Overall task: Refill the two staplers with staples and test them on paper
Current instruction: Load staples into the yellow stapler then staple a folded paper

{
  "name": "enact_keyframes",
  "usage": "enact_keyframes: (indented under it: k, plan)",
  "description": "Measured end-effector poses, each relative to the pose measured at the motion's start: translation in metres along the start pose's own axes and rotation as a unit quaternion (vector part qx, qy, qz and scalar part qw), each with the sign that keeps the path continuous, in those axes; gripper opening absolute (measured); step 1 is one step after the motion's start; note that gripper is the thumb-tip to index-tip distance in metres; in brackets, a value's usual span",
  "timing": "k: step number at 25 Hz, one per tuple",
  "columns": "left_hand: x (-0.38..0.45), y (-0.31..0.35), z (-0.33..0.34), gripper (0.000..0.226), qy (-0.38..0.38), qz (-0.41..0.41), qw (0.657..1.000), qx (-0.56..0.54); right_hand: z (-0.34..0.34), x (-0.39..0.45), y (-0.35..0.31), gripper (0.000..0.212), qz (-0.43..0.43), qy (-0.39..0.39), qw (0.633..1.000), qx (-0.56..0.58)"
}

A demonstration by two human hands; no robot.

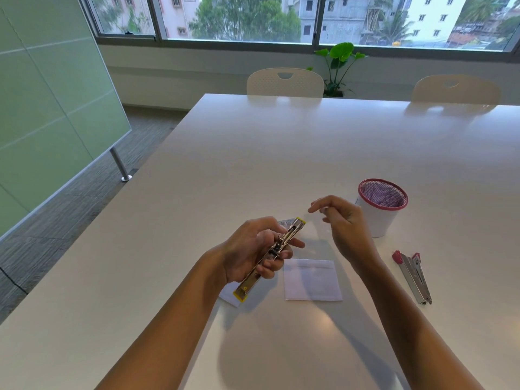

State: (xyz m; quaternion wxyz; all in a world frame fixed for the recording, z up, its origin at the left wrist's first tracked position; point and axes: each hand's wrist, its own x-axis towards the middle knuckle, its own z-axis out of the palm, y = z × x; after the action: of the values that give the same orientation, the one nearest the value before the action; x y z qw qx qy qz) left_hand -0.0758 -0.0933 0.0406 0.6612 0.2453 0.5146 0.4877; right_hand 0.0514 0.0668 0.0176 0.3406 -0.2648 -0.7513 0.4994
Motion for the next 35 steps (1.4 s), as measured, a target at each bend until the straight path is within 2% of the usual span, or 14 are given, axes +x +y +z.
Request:
enact_keyframes:
  k: [3,11,24,28,32,35]
  plan:
    - [0.002,-0.001,0.000,0.066,0.009,0.001,1.000,0.003,-0.002,0.001,0.002,0.048,0.009,0.017,1.000,0.000]
    - [0.006,0.000,0.006,0.037,0.055,-0.002,0.998,0.025,-0.004,-0.001,0.001,0.040,0.007,0.014,1.000,-0.013]
    - [0.011,0.001,0.007,0.036,0.079,0.000,0.997,0.006,-0.002,-0.002,-0.003,0.041,0.003,0.006,1.000,-0.008]
    - [0.014,0.001,0.008,0.041,0.091,0.028,0.995,-0.026,-0.001,-0.005,-0.004,0.038,-0.015,-0.003,1.000,-0.014]
    - [0.017,0.003,0.005,0.042,0.133,0.059,0.984,-0.099,0.003,-0.010,-0.011,0.030,-0.029,-0.029,0.998,-0.047]
    - [0.019,0.005,0.004,0.042,0.153,0.085,0.972,-0.154,0.005,-0.018,-0.019,0.015,-0.101,-0.084,0.988,-0.083]
